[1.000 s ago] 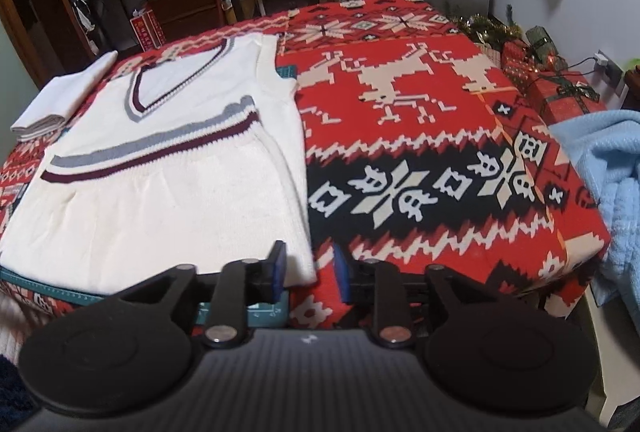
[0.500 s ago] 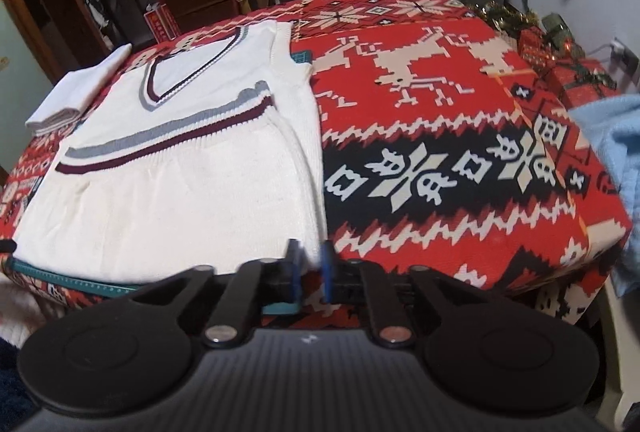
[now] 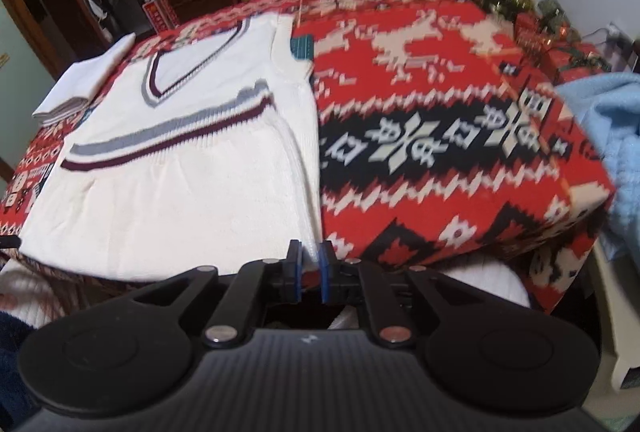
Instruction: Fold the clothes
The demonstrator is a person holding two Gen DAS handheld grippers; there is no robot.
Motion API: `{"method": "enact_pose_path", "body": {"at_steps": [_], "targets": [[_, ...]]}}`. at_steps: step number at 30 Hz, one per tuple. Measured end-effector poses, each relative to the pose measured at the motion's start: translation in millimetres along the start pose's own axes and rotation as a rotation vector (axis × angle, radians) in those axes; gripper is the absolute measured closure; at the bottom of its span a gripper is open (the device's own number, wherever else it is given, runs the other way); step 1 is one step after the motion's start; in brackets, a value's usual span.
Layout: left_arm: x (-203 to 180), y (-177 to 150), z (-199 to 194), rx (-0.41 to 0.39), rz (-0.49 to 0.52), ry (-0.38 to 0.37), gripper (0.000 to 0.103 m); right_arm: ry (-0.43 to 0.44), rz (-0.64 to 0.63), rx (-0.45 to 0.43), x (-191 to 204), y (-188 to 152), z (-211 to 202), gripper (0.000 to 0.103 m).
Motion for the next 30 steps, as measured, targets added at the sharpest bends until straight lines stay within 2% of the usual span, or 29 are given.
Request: {"method": "enact_pose_path", "body": {"at_steps": [5,6,9,14,17,19,24,30], "targets": [[-6.9,14.5,-18.4,-0.06,0.053,0.024,0.095,-0.026,-0.093,-0.038,17.5,9.5,-8.8,0.092],[-14.2,17.1,-18.9,-0.069,0.069,0.005,0.095,-0.031,-0.111,-0.045,21.0,11.4,-10.5,0.092],[-45.6,22.6,-12.1,-0.077,0.117,-0.076,0.095,0.031,-0.189,-0.054,57.0,19.2,0.5,0.092],[-111.6,29.5,22.4,-0.066,0.223,-0.198,0.094,0.113,-0.318,-0.065,127.2,33.5,34.1,0.092],[-135.2,38.6,44.9,-0.071,0.23,-0.217,0.095,0.146,-0.365,-0.061,160.1,40.8,55.8,0.093],[-142.2,43.2,57.2,-0.064,0.214,-0.234,0.095,0.127,-0.397,-0.06,172.9,42.5,70.7,0.093],[-144.3,35.1,74.3,-0.031,0.183,-0.231,0.094,0.13,-0.336,-0.018,174.5,34.9,90.9,0.093],[-141.7,33.4,75.9,-0.019,0.153,-0.246,0.093,0.128,-0.326,0.024,167.2,18.4,77.3,0.093]]}}
Point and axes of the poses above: each gripper's, at about its wrist camera, not at the fingertips, and z roughly the way its jaws point, x to its left, y to its top, the point moved 8 cm from there along z, roughly the way its jaws point
